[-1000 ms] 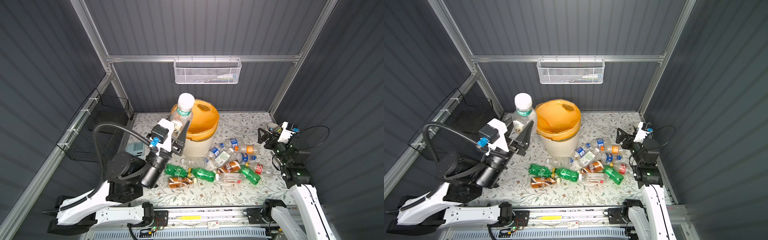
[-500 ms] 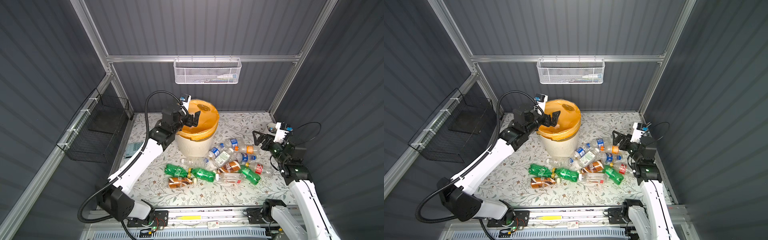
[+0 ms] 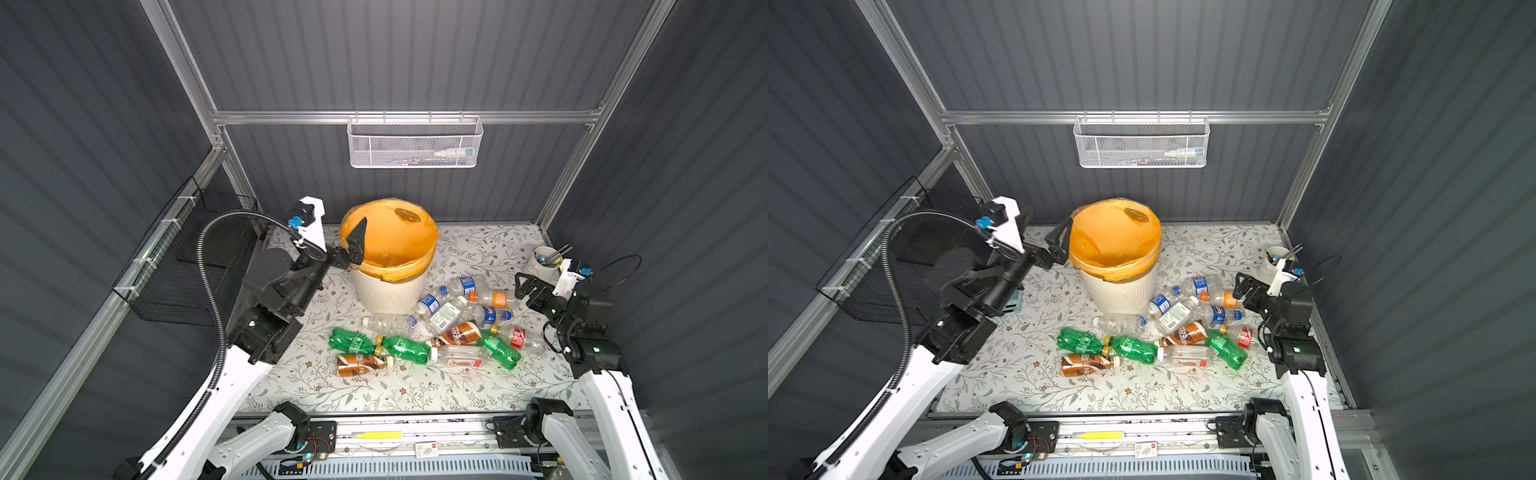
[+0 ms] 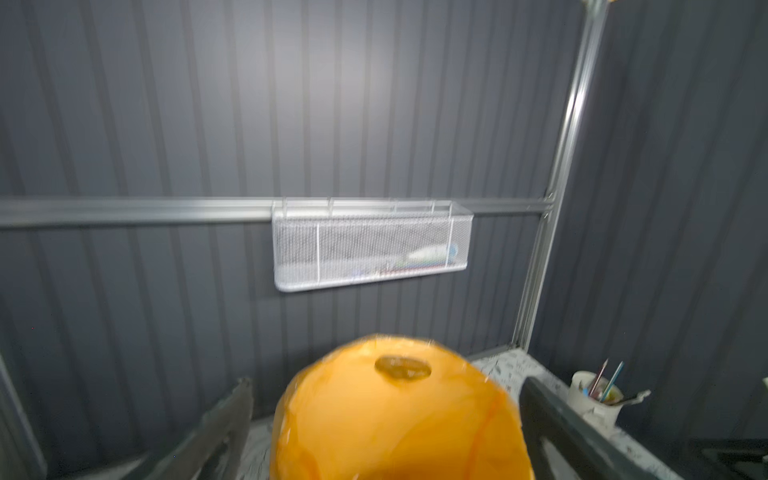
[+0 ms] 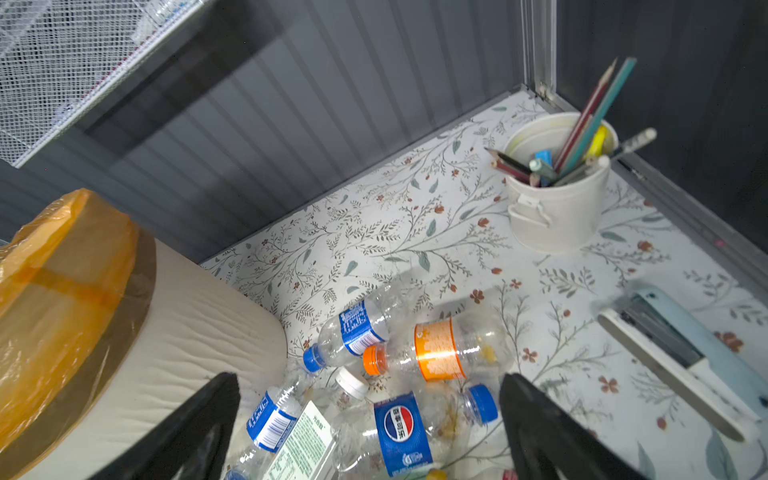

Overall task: Throw the plastic bottles in the bin
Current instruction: 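Draw the left gripper back from the bin while the right gripper reaches toward the pile, then lower the right gripper into the pile and grasp a white-capped clear bottle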

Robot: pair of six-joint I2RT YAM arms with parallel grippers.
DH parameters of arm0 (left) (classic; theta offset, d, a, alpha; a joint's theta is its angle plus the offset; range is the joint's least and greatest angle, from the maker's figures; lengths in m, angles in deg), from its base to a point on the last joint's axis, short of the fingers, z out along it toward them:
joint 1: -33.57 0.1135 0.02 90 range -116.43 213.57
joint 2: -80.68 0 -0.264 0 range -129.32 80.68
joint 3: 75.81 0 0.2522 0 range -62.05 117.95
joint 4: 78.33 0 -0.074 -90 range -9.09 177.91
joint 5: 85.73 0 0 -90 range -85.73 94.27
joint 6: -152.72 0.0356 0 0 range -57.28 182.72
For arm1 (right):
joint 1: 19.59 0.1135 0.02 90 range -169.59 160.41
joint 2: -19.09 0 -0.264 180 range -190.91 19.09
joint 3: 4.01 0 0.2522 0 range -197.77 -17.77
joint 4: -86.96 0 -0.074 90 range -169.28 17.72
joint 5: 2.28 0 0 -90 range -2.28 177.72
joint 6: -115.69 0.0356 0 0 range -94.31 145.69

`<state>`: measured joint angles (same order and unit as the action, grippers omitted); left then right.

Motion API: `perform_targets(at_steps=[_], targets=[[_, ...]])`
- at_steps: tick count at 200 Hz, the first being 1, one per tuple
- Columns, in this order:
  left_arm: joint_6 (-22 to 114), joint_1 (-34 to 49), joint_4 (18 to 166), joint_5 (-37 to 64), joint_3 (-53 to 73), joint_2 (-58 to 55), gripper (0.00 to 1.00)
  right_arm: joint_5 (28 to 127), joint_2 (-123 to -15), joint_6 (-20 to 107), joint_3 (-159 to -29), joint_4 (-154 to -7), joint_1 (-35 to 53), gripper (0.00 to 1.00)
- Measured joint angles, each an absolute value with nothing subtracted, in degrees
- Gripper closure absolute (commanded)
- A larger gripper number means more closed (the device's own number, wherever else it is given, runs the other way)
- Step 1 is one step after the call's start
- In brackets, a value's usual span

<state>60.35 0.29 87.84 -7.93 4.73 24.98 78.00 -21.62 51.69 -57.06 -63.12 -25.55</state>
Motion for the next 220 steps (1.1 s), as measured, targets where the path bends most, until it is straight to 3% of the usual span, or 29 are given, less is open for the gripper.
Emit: perform_targets(at_steps=[60,120,220], targets=[[52.9,0.3,82.6,-12.2,-7.1,27.3,0.00,76.4,-21.9,53.7,-52.7,-56.4,-22.8,0.01],[50.4,0.3,82.2,-16.1,-11.7,34.2,0.00,85.8,-23.9,48.0,-54.2,-49.4,2.7,0.02],[47.8,0.3,75.4,-25.1,-15.3,35.2,0.00,90.9,-36.2,30.1,-66.1,-41.3,22.3,0.03]])
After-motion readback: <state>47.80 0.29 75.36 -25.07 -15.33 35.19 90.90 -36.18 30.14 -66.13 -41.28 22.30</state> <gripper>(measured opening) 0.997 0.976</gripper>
